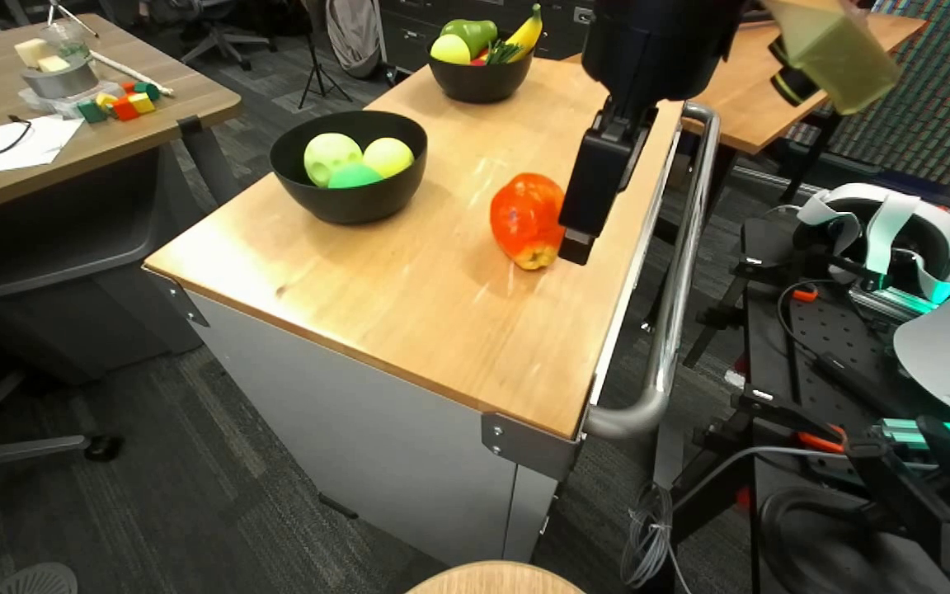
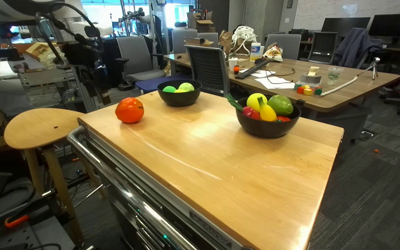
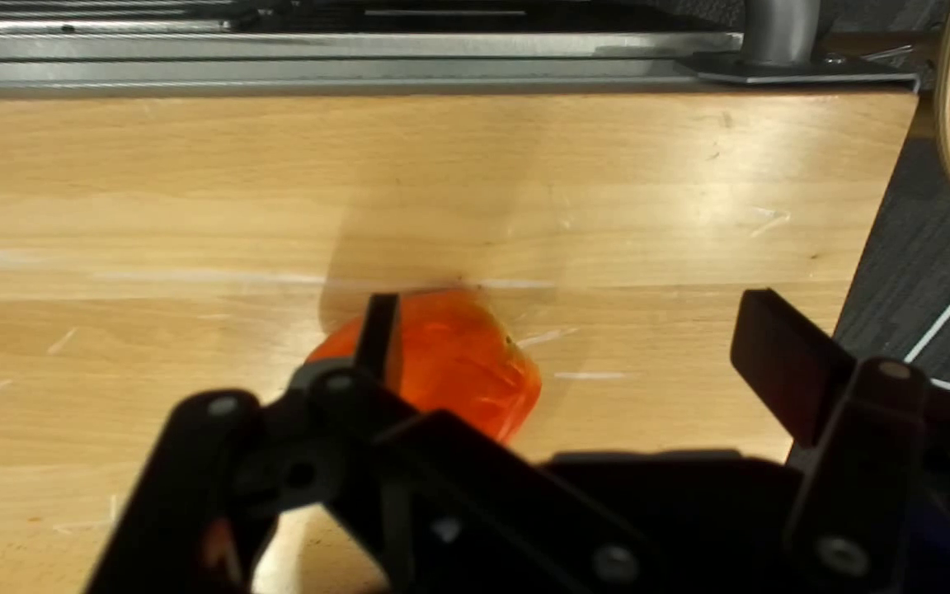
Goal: Remove all the fruit toys from the bowls starting with the one on the left
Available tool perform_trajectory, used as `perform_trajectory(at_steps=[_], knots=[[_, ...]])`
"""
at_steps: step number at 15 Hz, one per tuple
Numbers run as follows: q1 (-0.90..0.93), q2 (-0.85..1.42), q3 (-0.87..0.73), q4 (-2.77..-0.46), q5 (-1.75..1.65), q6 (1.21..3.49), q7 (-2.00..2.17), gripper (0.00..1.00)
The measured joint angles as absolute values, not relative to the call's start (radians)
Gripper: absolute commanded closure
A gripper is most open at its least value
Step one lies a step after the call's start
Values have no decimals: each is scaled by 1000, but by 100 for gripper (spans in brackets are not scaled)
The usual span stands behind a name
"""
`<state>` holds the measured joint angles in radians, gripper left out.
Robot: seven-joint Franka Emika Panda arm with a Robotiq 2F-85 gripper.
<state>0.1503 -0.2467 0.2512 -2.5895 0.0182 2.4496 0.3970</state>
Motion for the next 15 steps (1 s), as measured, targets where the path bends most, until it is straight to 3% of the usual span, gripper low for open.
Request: perform_trajectory(at_steps=[7,13,15], knots=[[153,-247,245,-2585,27,2437,373,0],[196,-288,87,-2351,135,2069,-11,0],[160,-282,75,-2246,118,2045,-8,0]])
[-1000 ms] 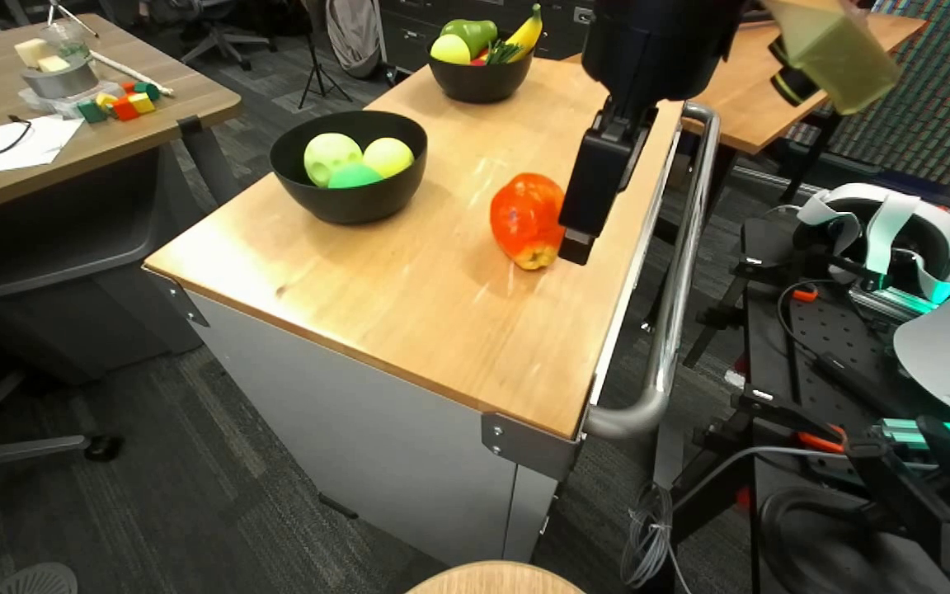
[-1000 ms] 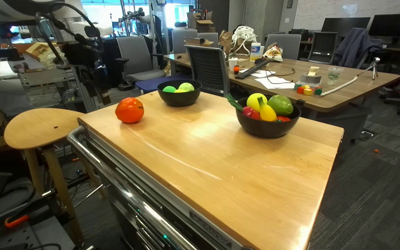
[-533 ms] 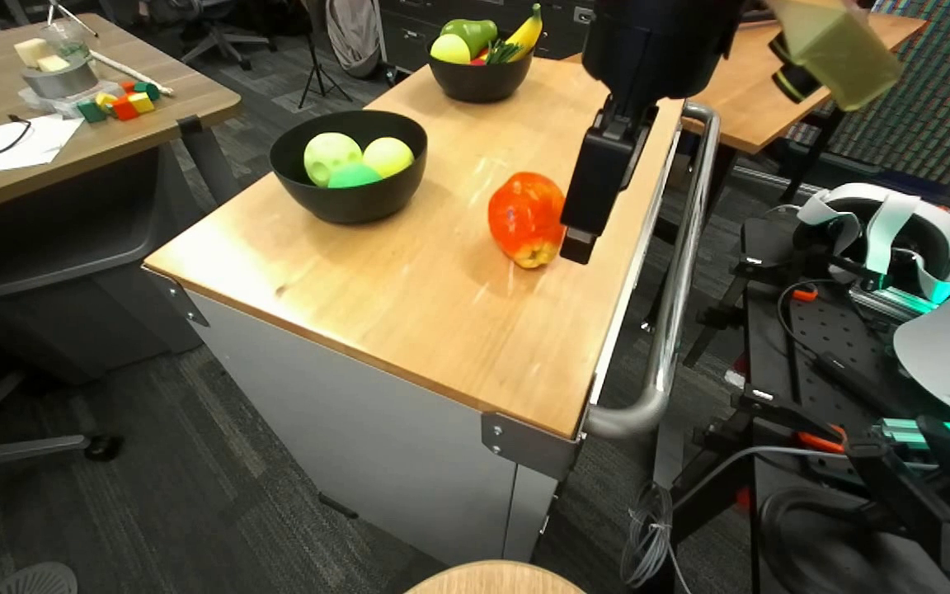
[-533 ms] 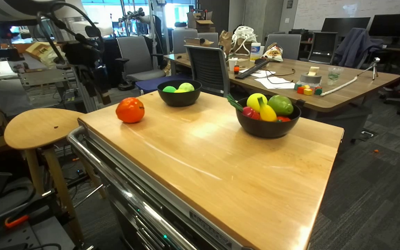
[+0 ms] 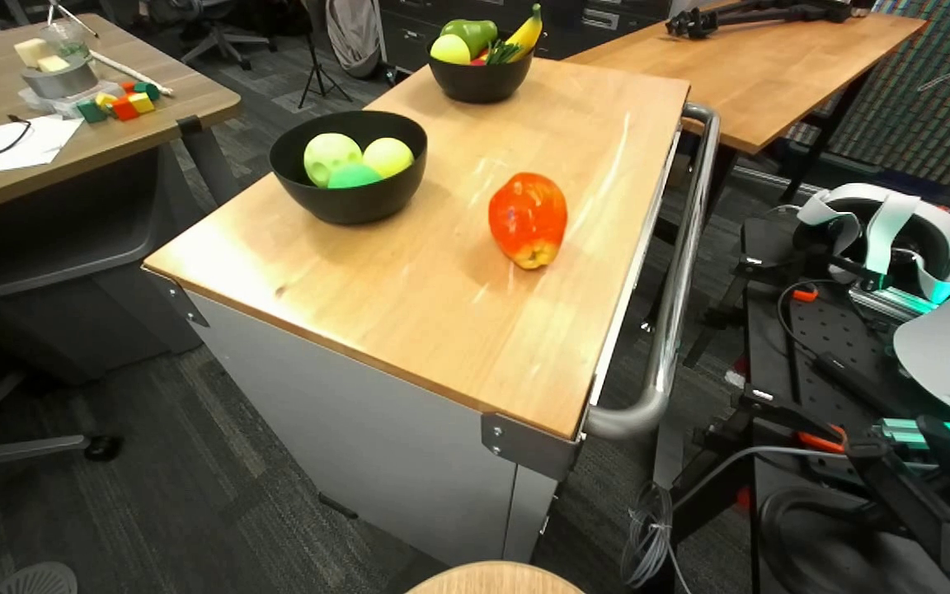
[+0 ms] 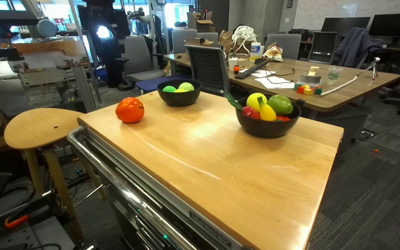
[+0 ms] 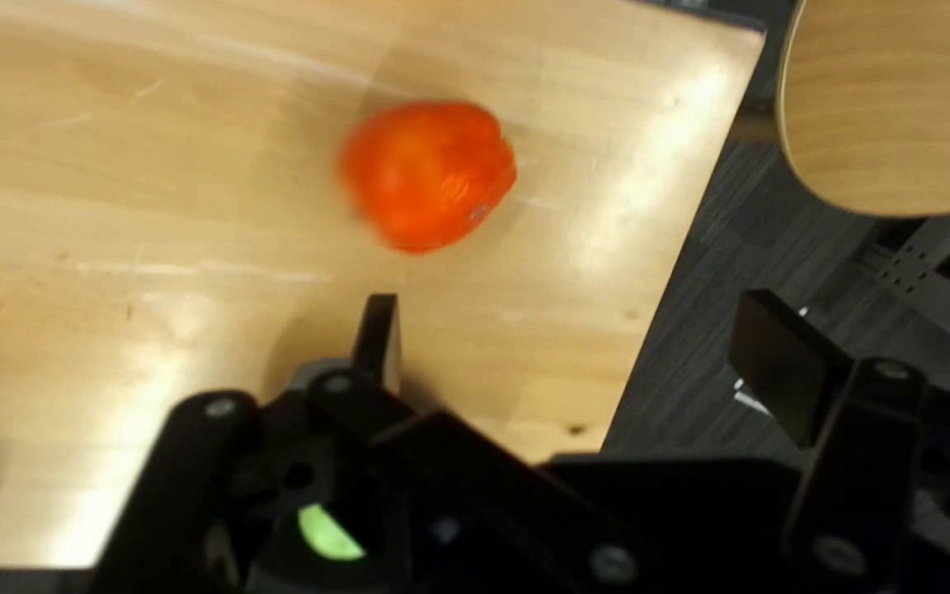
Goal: Remove all the fruit toys from the bowls starting with the one on the left
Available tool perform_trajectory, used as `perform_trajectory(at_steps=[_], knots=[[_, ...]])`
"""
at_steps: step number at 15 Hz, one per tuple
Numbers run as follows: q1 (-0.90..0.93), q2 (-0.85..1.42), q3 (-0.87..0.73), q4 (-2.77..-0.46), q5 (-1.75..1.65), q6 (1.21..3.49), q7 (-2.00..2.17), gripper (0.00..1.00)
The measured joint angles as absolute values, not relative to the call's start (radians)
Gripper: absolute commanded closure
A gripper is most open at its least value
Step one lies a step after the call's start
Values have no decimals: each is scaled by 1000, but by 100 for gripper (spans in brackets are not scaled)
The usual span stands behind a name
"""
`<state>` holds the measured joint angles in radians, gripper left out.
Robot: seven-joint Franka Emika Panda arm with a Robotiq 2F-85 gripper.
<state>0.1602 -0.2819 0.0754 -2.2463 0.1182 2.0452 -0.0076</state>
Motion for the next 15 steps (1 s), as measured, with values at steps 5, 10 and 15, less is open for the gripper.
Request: perform_trajectory(at_steps=[5,10,15], knots=[[130,-240,89,-2101,51,2035,47,0],[125,-191,89,-2066,49,2110,47,0],[92,1,79,-1851,47,2103,77,0]])
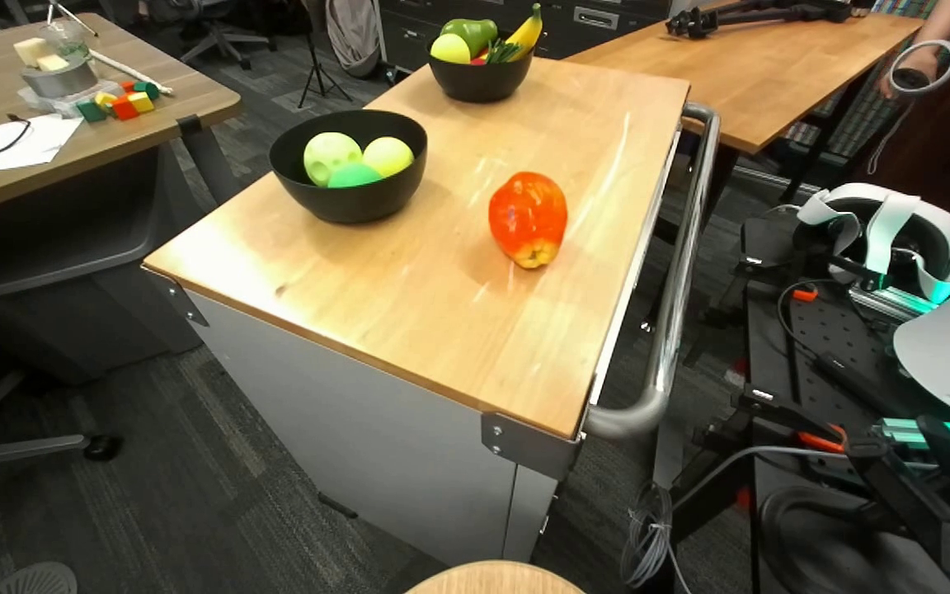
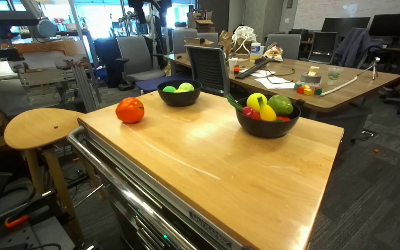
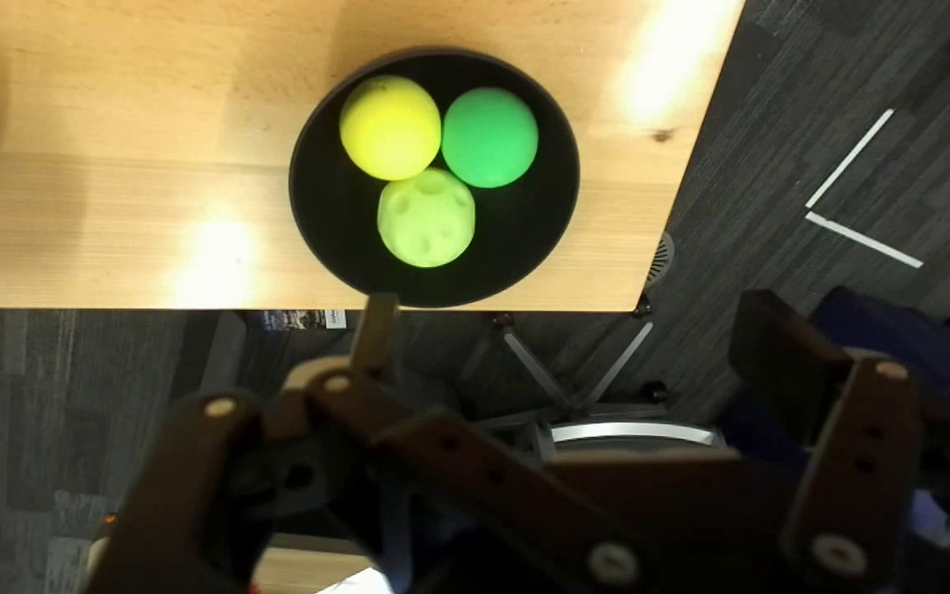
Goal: Remove all the fruit toys from the bowls starting with the one on the left
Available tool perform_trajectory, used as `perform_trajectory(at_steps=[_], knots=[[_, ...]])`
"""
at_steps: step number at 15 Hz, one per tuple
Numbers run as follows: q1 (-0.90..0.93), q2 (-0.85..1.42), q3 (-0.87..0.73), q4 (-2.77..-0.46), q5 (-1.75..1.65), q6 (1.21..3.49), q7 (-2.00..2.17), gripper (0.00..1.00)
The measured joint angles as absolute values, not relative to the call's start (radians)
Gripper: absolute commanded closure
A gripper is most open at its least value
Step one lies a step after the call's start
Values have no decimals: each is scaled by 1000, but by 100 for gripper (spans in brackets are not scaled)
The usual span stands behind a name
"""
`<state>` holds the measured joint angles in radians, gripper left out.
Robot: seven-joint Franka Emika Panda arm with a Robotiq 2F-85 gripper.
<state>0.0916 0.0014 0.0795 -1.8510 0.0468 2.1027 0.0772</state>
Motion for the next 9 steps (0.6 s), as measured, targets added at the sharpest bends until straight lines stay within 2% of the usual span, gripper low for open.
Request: perform_trajectory(at_steps=[3,7,9], knots=[[78,137,71,-1747,29,2088,102,0],[76,259,61,-1691,23,2088,117,8],[76,299,60,-1680,23,2090,123,8]])
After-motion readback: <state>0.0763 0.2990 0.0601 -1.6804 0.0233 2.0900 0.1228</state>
